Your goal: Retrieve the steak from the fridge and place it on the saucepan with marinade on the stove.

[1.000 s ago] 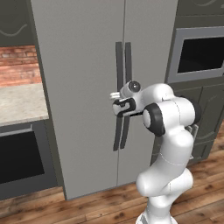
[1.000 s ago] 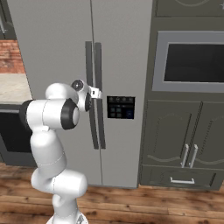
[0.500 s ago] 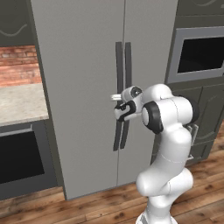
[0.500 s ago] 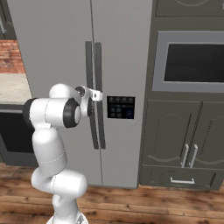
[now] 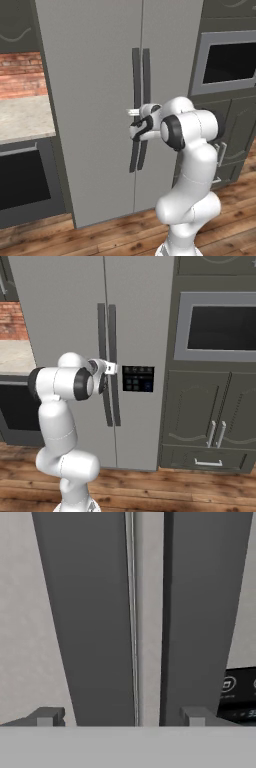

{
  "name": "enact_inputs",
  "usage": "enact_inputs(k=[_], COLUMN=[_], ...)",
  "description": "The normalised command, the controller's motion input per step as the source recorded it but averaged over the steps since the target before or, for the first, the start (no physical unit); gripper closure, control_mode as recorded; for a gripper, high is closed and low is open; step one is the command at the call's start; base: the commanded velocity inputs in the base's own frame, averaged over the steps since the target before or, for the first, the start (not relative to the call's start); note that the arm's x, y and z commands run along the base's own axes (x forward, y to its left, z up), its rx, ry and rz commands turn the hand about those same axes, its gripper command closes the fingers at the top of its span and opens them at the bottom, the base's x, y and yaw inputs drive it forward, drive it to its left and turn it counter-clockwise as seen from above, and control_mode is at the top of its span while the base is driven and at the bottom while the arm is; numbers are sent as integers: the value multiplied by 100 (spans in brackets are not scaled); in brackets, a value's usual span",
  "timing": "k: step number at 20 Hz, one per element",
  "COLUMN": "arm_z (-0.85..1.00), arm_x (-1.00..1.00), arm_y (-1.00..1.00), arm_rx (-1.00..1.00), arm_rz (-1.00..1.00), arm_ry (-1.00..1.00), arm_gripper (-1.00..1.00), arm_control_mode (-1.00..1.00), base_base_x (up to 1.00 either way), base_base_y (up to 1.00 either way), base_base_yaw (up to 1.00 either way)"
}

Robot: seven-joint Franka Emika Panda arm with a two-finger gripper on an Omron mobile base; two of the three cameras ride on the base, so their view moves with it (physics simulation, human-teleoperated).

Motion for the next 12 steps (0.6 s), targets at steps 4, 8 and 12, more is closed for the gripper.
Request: enact_inputs(k=[4, 8, 12], arm_z=[-25, 0, 0], arm_x=[48, 0, 0], arm_y=[5, 0, 0], arm_rx=[0, 0, 0], arm_rz=[0, 0, 0], arm_ry=[-7, 0, 0], arm_gripper=[100, 100, 100], arm_control_mode=[-100, -100, -100], base_base_x=[0, 0, 0], base_base_y=[0, 0, 0], base_base_yaw=[0, 0, 0])
